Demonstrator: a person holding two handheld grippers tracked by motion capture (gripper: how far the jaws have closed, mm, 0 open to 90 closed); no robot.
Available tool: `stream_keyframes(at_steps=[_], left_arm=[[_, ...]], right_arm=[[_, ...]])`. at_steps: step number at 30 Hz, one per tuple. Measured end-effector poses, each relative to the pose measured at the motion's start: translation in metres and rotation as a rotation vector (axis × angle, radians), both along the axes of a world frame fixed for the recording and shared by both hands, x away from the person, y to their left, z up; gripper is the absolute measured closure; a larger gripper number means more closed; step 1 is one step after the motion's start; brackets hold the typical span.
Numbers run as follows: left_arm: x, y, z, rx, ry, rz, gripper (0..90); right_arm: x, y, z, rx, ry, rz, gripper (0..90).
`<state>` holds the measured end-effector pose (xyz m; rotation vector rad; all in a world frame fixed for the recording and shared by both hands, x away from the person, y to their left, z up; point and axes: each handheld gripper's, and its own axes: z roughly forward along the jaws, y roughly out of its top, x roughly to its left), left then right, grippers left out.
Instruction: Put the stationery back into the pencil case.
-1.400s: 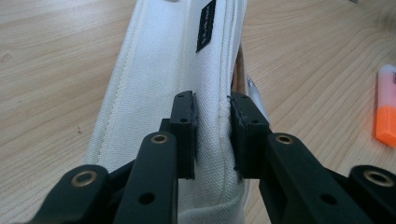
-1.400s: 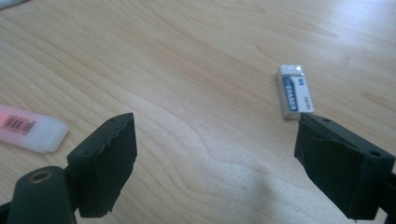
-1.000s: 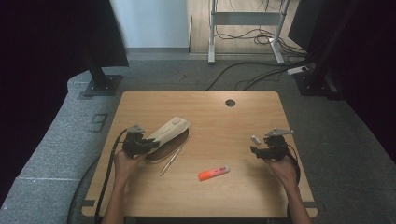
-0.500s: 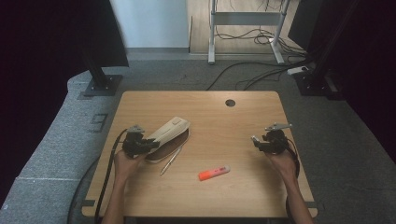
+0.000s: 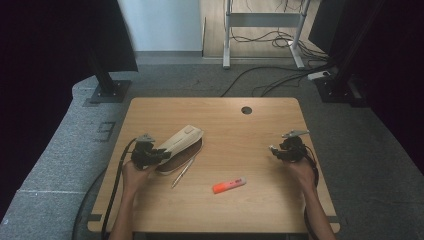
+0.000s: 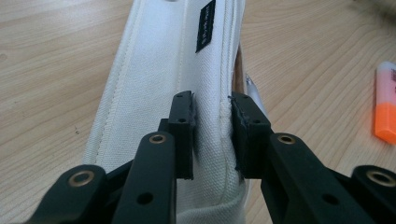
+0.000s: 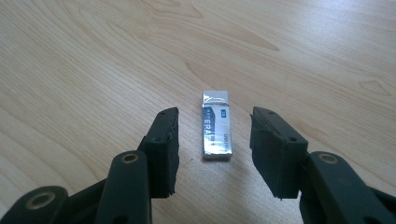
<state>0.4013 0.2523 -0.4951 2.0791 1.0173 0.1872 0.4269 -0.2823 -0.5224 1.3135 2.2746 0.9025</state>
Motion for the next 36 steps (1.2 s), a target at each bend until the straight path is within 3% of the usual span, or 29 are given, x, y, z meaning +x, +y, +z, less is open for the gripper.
stream_keyframes(at_steps=[11,18,23,26,36], left_arm=[[0.000,0.000,0.000,-0.005,0.000,0.002,72.1],[0.000,0.001,0.000,-0.006,-0.004,0.003,72.3],[0.000,0.000,0.000,-0.001,-0.006,0.001,72.2],[0.000,0.001,-0.001,-0.005,-0.006,0.002,72.2],[0.000,0.001,0.000,-0.008,-0.009,0.005,72.4]], right_arm=[[0.008,0.002,-0.014,-0.001,0.027,0.006,56.8],[0.009,0.000,-0.017,0.025,0.034,0.005,70.9],[0.009,-0.003,-0.017,0.063,0.043,-0.006,71.2],[0.009,-0.003,-0.017,0.061,0.047,-0.002,71.4],[0.003,0.003,-0.007,0.095,0.020,0.035,71.6]])
